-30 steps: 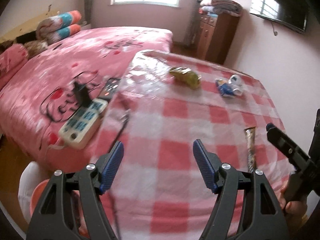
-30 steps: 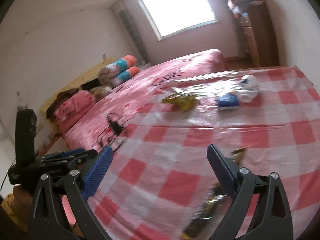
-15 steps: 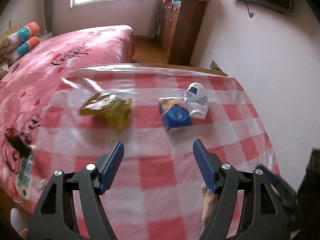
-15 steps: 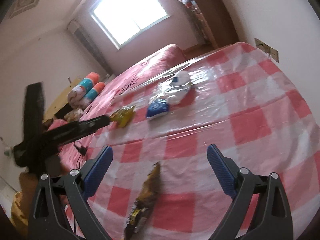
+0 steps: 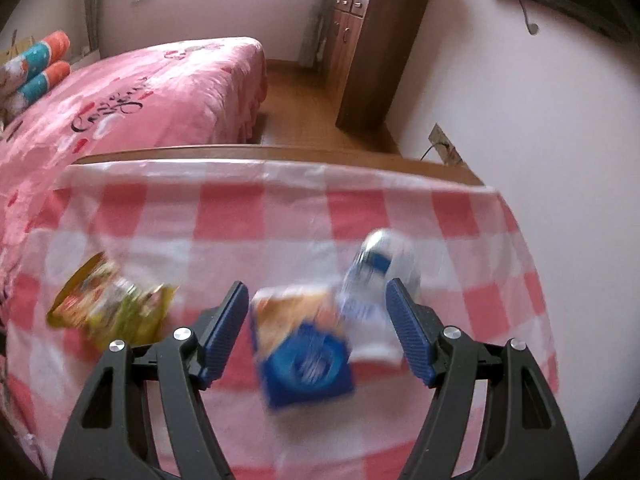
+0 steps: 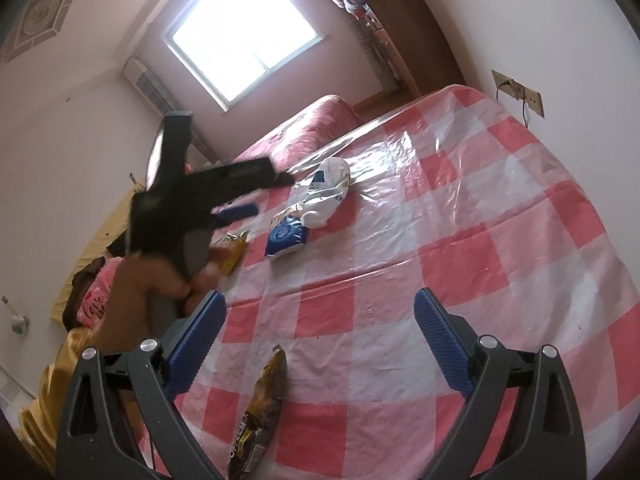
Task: Collect trash
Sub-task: 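Grasp the blue Vinda tissue pack with the left tool while the right tool grasps the white bottle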
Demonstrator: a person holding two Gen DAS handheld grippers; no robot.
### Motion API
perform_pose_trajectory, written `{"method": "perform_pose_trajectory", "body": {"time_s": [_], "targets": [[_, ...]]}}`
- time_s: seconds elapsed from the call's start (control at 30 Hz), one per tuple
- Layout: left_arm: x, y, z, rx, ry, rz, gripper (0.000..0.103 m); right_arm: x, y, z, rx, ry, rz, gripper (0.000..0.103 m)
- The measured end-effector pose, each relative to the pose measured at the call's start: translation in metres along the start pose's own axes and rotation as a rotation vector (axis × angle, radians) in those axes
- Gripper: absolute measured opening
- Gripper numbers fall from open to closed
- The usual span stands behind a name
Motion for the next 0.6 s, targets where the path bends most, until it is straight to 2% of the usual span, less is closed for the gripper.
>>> {"method": "perform_pose_trajectory", "body": {"time_s": [0.1,0.2,0.27,0.37,0.5,0.6], "targets": [[0.006,0.017,0.018,-0.012,-0.024,0.017,0.07,0.001,0.001,0.0,-0.002,-0.005,-0.002,0.094],[0.009,0.033,0.031,-0.027,-0.027,0.065,0.069,0.003,0.001,0.001,0.0,-0.002,-0.006,0.094],[0.011,0.044,0.033,-0.058,-0.034,0.063,0.061,0.007,0.0,0.002,0.001,0.006,-0.009,0.094],[0.016,0.06,0.026,-0.121,0.006,0.084,0.053,0.012,-0.003,0.003,0.006,0.021,-0.011,0.094],[0.024,0.056,0.01,-0.114,0.089,0.113,0.052,0.016,-0.006,0.006,0.014,0.033,-0.016,0.094],[0.031,0.046,-0.007,-0.121,0.14,0.107,0.052,0.018,-0.009,0.008,0.024,0.037,-0.018,0.094]]}}
Point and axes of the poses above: each gripper's, at about its wrist camera, not at the fingertips, and y roughly the way its jaws point, x to its right, z to its top, the point moved 4 cm from there along y, roughly the way its jaws point, and after that the axes turned 1 degree about -x, right-handed, at the moved point
